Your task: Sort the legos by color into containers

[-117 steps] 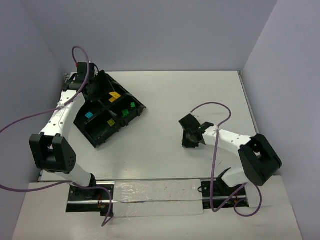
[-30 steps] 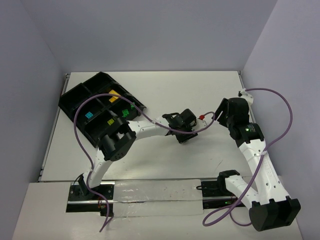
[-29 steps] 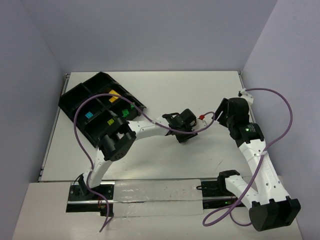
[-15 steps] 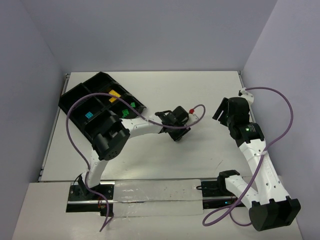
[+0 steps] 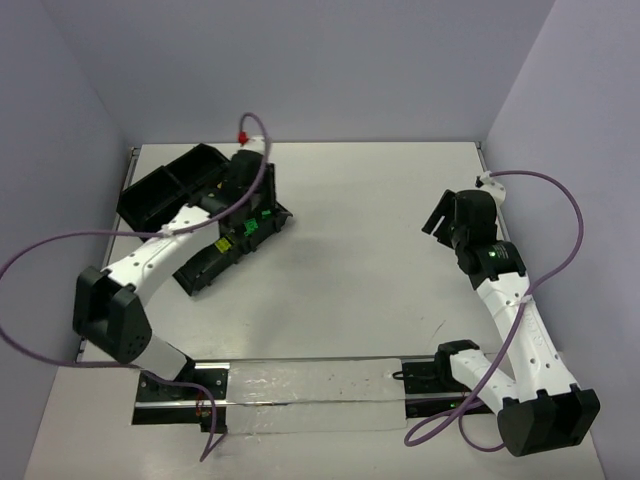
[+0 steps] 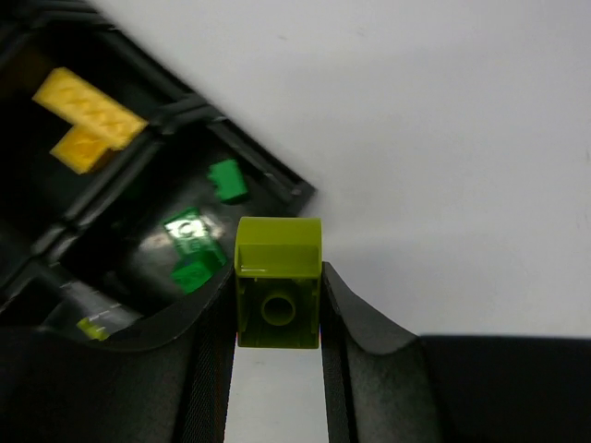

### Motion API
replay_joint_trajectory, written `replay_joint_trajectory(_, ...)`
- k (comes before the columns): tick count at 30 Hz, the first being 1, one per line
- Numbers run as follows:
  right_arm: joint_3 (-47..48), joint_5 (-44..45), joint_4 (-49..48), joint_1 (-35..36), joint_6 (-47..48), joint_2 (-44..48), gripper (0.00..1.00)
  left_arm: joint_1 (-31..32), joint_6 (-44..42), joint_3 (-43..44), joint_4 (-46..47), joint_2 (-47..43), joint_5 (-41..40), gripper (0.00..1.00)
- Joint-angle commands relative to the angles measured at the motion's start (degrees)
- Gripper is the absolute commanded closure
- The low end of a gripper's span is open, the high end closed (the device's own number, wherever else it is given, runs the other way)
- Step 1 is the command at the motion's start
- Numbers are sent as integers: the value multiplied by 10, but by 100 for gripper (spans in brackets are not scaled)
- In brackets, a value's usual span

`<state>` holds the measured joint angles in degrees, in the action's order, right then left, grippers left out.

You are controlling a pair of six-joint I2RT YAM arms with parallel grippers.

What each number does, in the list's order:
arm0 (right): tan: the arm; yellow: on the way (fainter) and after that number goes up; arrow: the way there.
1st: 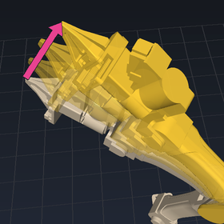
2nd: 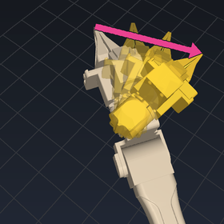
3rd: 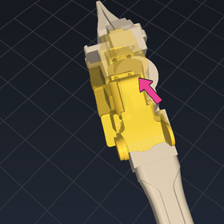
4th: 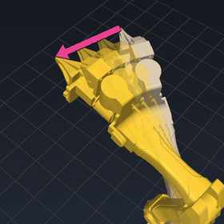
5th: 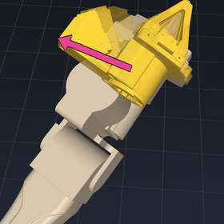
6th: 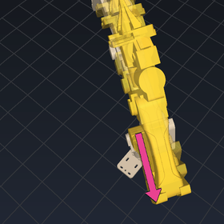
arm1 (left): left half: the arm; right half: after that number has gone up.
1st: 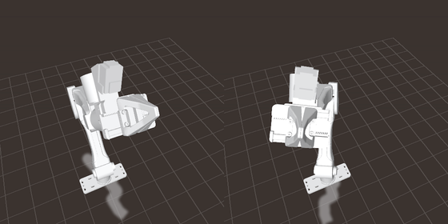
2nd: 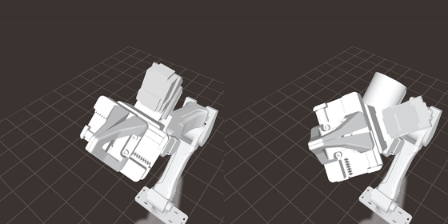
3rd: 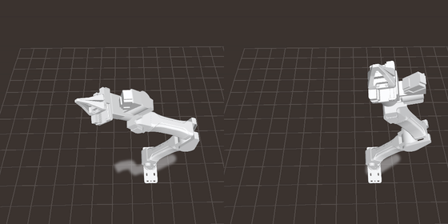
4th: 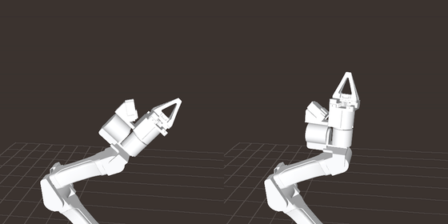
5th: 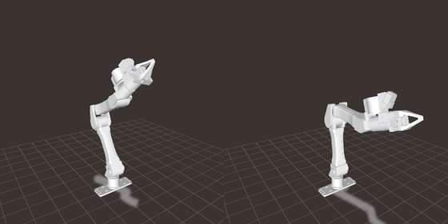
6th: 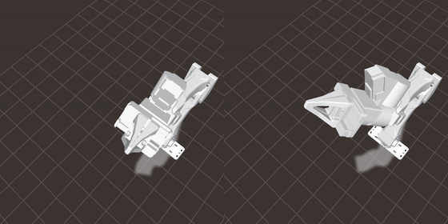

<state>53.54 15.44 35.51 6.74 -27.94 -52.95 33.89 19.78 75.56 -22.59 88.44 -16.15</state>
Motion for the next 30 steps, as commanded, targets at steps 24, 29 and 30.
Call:
replay_joint_trajectory(24,8,-19,-34,-3,-23,-48,17,-167,240,-240,-44,-141,-91,32)
replay_joint_trajectory(29,16,-25,-27,-3,-15,-56,12,-167,217,-215,-53,-148,-105,6)
replay_joint_trajectory(30,19,-27,-27,-4,-13,-58,9,-167,199,-202,-55,-150,-105,5)
